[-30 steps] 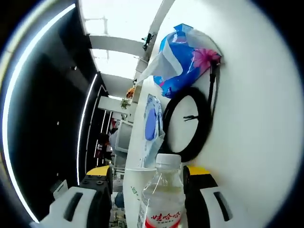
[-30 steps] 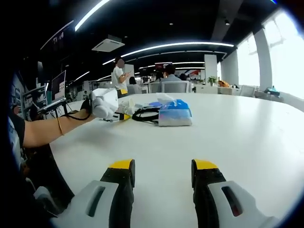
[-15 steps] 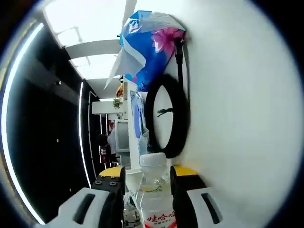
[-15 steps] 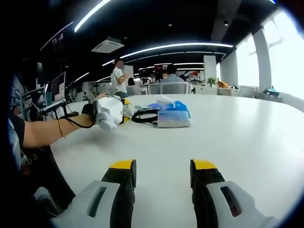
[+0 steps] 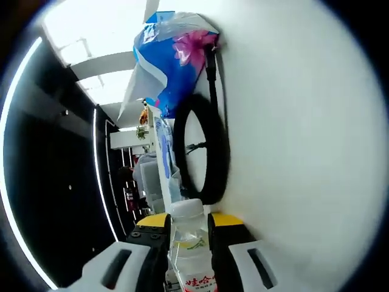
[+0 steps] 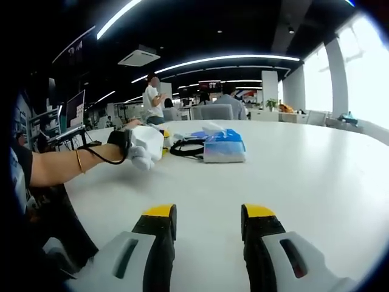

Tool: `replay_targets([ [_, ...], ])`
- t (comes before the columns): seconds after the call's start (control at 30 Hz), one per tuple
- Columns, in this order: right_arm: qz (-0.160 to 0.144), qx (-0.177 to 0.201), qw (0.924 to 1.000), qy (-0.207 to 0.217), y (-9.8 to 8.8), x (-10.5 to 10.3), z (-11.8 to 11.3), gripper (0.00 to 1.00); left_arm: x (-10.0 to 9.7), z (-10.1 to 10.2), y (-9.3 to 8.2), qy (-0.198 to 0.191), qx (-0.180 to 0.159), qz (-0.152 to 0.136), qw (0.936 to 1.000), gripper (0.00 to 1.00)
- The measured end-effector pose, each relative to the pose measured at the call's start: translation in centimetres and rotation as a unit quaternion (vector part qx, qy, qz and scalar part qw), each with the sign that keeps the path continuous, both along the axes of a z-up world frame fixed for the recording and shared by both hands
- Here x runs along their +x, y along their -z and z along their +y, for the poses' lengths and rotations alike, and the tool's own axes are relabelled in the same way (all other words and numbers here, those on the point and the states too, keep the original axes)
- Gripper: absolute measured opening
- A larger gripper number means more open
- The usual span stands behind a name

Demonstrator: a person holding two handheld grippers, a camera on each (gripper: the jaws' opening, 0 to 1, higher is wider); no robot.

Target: Arrange the tabletop items into an orderly group along one side of the table until the central work area is clear of visible clutter.

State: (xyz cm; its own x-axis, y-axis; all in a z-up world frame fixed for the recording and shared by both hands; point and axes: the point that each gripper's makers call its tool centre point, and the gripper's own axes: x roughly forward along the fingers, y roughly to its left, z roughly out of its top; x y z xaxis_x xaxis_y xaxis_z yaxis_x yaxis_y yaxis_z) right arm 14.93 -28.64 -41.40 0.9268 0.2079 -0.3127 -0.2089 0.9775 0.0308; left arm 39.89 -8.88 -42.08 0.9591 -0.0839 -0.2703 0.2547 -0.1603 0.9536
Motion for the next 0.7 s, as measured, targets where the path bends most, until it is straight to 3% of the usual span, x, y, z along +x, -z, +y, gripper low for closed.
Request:
replay_targets([
  [0.1,-0.004,0.000,1.0000,-0.001,-0.23,-0.04,0.17,0.41,0.01,0.00,-0.24,0.006,-0.020,-0.018,0.9996,0.21],
  [0.7,-0.012,0.003,0.9999,0.001,-0.97,-0.48,0.55,0.37,0.30,0.04,-0.63,0.023,-0.061,-0.036,0.9972,0.20],
])
